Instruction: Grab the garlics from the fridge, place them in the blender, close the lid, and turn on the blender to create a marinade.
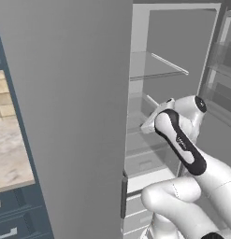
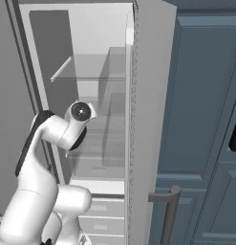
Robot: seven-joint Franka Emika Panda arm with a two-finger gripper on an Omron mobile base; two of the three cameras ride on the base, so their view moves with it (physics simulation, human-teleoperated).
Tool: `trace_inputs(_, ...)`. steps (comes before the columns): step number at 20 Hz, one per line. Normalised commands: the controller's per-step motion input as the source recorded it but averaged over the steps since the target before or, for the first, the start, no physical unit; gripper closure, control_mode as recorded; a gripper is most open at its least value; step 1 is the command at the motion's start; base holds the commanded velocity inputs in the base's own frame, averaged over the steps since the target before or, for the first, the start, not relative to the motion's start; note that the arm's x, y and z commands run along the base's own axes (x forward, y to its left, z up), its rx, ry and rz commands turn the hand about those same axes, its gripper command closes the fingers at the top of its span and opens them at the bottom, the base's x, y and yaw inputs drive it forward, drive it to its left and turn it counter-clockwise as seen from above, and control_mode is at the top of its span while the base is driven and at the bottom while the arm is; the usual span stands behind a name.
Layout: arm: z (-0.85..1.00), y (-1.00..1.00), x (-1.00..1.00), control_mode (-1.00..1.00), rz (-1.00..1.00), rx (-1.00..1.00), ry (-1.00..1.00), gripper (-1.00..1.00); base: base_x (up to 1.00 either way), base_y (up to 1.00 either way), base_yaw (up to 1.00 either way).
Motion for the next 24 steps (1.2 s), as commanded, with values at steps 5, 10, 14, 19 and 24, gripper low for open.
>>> trace_inputs(5,-0.03,0.04,0.54,-1.00,0.36,-0.11,-0.24,-1.00,0.00,0.00,0.00)
trace_inputs(10,-0.06,0.21,0.75,-1.00,0.21,-0.01,-0.05,-1.00,0.00,0.00,0.00)
trace_inputs(14,-0.26,0.05,0.74,-1.00,0.17,-0.01,0.00,-1.00,0.00,0.00,0.00)
trace_inputs(19,-0.18,0.00,0.58,-1.00,0.07,-0.02,0.00,-1.00,0.00,0.00,0.00)
trace_inputs(24,-0.07,0.21,0.41,-1.00,0.01,-0.05,0.00,-1.00,0.00,0.00,0.00)
